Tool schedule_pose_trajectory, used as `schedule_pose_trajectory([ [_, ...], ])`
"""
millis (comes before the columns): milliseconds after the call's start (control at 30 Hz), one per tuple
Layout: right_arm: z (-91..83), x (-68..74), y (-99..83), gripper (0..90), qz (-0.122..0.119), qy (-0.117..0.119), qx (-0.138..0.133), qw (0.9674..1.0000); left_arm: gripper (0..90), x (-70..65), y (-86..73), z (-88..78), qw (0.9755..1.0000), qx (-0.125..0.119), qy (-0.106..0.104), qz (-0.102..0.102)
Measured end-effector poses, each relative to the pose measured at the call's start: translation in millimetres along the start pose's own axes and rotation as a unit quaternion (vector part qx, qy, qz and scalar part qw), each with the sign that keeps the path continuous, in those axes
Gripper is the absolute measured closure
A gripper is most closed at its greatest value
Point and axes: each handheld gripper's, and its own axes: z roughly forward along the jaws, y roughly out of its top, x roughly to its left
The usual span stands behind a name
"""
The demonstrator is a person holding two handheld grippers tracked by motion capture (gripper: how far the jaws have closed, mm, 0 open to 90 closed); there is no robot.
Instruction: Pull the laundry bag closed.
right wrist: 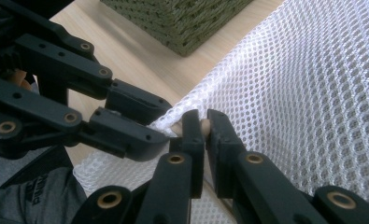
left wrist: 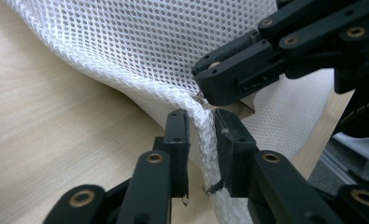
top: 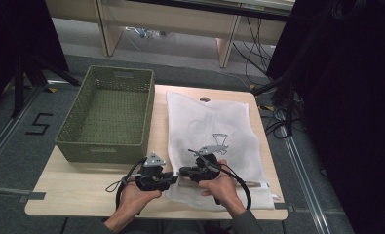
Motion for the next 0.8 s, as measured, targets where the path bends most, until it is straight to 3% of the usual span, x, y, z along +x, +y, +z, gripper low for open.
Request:
schedule_pose_trajectory([
  [167, 1.5, 0.1, -0.3, 87.1, -0.002, 0.000, 0.001, 1.0000, 76.7, 5.3, 0.9, 1.2, 0.9996, -0.005, -0.011, -0.027],
  [400, 2.5, 0.6, -0.2, 87.0, -0.005, -0.002, 0.002, 1.0000, 75.0, 6.2, 0.5, 2.6, 0.9993, 0.000, -0.015, -0.033],
  [533, 2.7, 1.6, -0.5, 86.7, 0.006, -0.001, 0.004, 1.0000, 80.8, 6.2, -0.5, 1.9, 0.9997, -0.006, -0.004, -0.025],
  [567, 3.5, -0.9, 0.1, 86.7, -0.012, 0.003, 0.000, 0.9999, 82.0, 5.8, -0.7, 2.0, 0.9997, -0.008, -0.003, -0.024],
  [600, 2.7, 1.6, -0.4, 86.5, 0.005, 0.000, 0.004, 1.0000, 83.3, 5.1, -0.8, 2.0, 0.9998, -0.008, 0.003, -0.019],
  [767, 3.2, -0.5, -0.8, 85.2, 0.005, 0.000, -0.002, 1.0000, 84.3, 2.8, -1.6, 1.2, 0.9998, -0.011, 0.013, -0.010],
  [800, 2.6, 0.9, -1.1, 84.7, 0.016, -0.002, -0.001, 0.9999, 84.3, 2.3, -1.6, 1.2, 0.9998, -0.013, 0.015, -0.010],
])
